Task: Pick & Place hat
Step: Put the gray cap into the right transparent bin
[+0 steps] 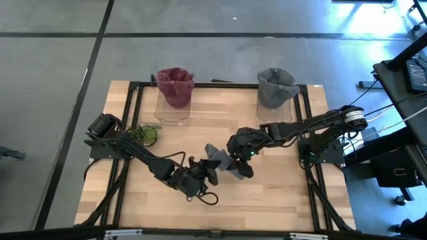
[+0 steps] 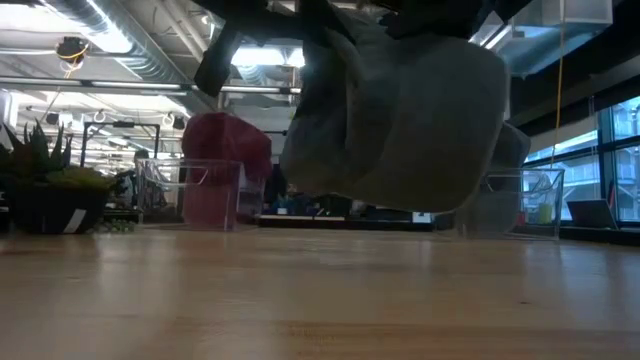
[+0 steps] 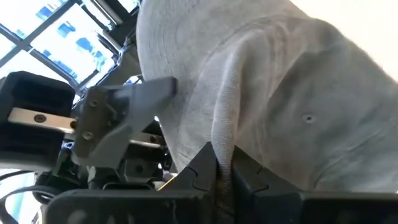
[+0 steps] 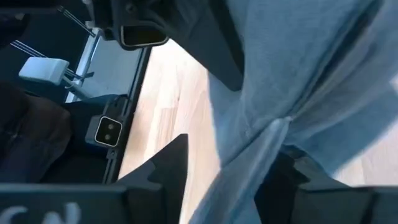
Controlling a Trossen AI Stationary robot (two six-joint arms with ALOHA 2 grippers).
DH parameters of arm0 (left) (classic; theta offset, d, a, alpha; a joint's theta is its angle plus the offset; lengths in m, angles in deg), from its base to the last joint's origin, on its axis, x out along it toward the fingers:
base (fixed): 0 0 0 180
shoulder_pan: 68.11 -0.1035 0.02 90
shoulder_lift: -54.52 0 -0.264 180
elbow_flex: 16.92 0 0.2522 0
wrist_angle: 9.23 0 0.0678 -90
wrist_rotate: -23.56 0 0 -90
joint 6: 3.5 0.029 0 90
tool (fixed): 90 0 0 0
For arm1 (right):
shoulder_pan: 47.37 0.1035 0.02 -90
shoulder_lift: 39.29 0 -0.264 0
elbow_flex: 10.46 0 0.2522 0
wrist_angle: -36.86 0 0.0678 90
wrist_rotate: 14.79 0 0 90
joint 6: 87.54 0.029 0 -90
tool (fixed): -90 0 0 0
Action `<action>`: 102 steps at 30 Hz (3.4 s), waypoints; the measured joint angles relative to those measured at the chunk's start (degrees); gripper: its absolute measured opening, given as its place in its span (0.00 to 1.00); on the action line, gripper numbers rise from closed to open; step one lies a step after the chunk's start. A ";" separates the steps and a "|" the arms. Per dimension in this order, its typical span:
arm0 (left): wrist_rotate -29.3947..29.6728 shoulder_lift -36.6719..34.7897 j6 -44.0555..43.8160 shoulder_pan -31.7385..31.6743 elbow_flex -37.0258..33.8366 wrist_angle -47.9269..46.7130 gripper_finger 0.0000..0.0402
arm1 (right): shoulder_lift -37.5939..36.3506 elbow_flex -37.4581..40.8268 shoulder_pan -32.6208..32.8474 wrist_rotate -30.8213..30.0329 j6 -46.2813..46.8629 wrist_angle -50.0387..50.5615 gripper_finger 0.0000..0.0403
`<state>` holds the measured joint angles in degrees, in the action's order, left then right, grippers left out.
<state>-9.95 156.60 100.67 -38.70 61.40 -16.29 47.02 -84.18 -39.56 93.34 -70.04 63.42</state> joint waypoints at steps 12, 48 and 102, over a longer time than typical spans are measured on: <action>-0.94 0.00 -5.07 -0.04 0.00 -0.02 0.10 | 0.04 0.04 -0.04 -0.17 1.80 -0.06 0.09; -36.70 -36.78 -98.48 -12.74 -28.46 4.30 0.51 | -18.83 0.09 7.05 -15.89 -13.41 5.87 0.05; -43.25 -35.98 -88.32 -14.29 -31.39 26.16 0.36 | -13.97 0.09 7.37 -18.99 -13.93 -1.87 0.06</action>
<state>-53.20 120.63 12.36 -52.99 30.01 9.87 33.05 -84.10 -32.19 74.35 -83.97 61.55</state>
